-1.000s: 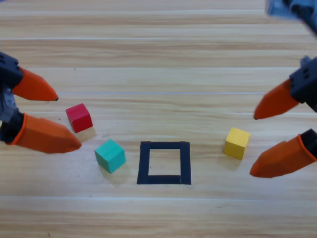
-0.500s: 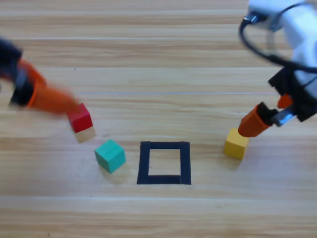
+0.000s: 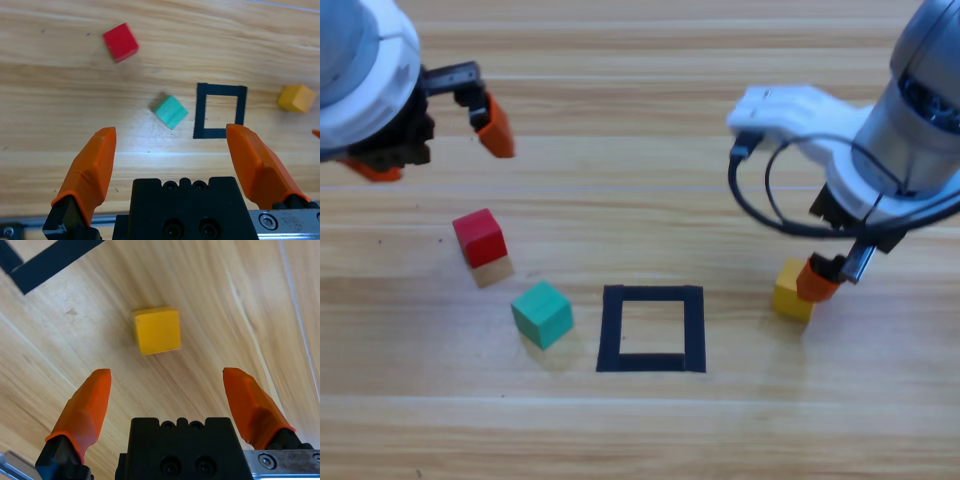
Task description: Stack the blocks in the rectangular block: red at the bottom, yellow in the middle, green on top
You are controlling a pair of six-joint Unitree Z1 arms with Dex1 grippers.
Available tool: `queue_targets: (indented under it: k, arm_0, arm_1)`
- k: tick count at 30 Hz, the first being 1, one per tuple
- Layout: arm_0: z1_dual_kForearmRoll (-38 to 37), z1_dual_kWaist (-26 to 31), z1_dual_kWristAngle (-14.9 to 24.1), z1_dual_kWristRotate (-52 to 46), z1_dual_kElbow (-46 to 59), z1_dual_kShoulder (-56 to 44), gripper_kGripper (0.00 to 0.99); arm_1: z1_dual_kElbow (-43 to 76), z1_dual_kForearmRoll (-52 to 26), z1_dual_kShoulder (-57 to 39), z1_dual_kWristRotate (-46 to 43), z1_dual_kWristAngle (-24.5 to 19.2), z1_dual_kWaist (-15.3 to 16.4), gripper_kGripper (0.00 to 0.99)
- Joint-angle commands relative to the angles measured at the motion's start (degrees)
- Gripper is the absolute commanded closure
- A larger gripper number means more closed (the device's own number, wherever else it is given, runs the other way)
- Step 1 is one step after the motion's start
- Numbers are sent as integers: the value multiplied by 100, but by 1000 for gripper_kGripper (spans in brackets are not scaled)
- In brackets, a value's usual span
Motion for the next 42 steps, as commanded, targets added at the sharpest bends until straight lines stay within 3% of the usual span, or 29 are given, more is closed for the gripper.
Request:
queue_targets:
  k: [1,5,13,17,26,28,30,34,39,42]
  arm_0:
    - [312,456,39,-681,-194,562,59]
    - [339,667,-49,-1102,-247,1037,60]
    - [339,1028,-506,-1287,-967,2584,62]
    - [295,1203,-629,-1322,-1055,2742,71]
    - [5,1757,-902,-1138,-888,2786,74]
    - [-162,1827,-937,-1102,-739,2786,74]
    - [-320,1863,-954,-1085,-607,2795,74]
    - [-567,1880,-981,-997,-466,2865,74]
    - [-602,1889,-972,-935,-466,2971,74]
    - [-637,1889,-981,-918,-458,3023,74]
  arm_1:
    - [-131,-124,652,-600,270,-211,4]
    - [-227,-124,872,-811,463,-211,4]
    - [-500,-124,1434,-846,323,-228,40]
    - [-579,-124,1583,-864,296,-281,51]
    - [-649,-115,1794,-952,173,-369,182]
    - [-667,-106,1821,-969,165,-386,269]
    - [-676,-98,1856,-1031,156,-395,458]
    - [-658,-36,1847,-1048,165,-448,961]
    - [-605,140,1346,-495,235,-650,990]
    - [-597,157,915,24,551,-923,990]
